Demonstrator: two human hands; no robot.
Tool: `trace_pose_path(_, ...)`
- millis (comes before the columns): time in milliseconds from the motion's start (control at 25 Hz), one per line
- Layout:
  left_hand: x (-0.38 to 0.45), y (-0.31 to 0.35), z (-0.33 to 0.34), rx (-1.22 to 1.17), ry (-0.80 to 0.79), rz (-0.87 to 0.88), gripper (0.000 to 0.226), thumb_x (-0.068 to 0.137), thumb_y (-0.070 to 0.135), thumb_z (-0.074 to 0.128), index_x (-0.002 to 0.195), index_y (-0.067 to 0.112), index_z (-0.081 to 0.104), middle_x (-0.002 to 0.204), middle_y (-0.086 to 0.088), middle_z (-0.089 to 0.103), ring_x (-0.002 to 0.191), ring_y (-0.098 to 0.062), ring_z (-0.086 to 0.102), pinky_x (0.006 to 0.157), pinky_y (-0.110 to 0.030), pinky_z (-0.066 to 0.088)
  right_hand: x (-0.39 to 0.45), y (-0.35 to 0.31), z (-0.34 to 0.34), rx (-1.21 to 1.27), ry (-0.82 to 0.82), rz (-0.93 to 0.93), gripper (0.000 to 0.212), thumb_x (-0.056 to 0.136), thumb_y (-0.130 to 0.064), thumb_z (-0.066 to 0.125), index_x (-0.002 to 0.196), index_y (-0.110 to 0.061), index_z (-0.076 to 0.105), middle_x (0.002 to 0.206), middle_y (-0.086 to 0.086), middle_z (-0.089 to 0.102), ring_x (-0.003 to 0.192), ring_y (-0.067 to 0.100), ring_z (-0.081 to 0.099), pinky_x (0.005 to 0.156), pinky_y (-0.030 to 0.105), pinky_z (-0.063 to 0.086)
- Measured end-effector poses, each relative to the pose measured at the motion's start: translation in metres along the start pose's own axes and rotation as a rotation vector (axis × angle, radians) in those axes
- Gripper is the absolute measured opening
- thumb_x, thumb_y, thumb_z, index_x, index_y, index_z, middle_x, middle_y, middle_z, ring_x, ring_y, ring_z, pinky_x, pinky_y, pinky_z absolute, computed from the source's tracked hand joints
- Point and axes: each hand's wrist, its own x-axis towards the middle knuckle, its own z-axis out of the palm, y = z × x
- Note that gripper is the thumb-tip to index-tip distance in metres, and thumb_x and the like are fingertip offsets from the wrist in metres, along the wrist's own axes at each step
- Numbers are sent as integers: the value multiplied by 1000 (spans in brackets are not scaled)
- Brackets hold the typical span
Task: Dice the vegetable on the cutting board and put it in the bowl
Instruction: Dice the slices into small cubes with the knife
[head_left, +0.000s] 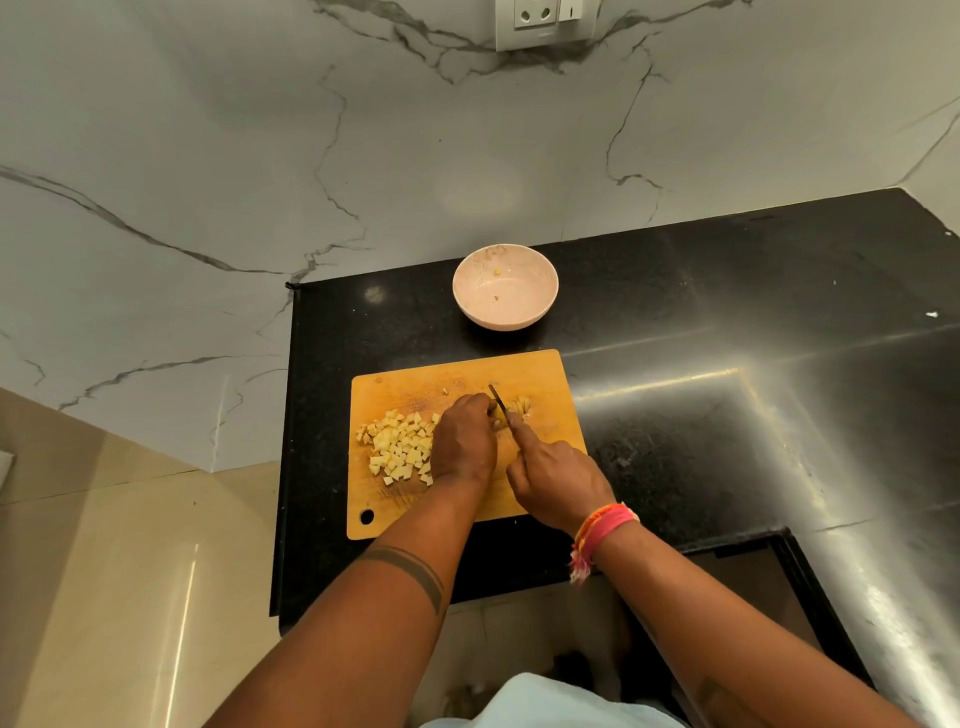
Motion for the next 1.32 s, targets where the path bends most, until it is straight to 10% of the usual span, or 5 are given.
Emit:
trace_pose_path(680,1,-1,1,-34,20,-40,25,95,11,65,118,19,72,120,-1,69,106,-21,64,86,-29,51,-43,19,17,-69,-75,18,66,100,-36,33,161,-33,5,69,2,56,56,22,53,53,36,44)
trace_pose_path(1320,-1,-6,4,-143,53,-124,19,100,22,57,102,25,76,106,4,73,80,-12,55,68,-25,40,28,0,-1,-6,-74,-41,63,99,-31,35,160,-29,19,87,14,62,68,27,51,59,36,37)
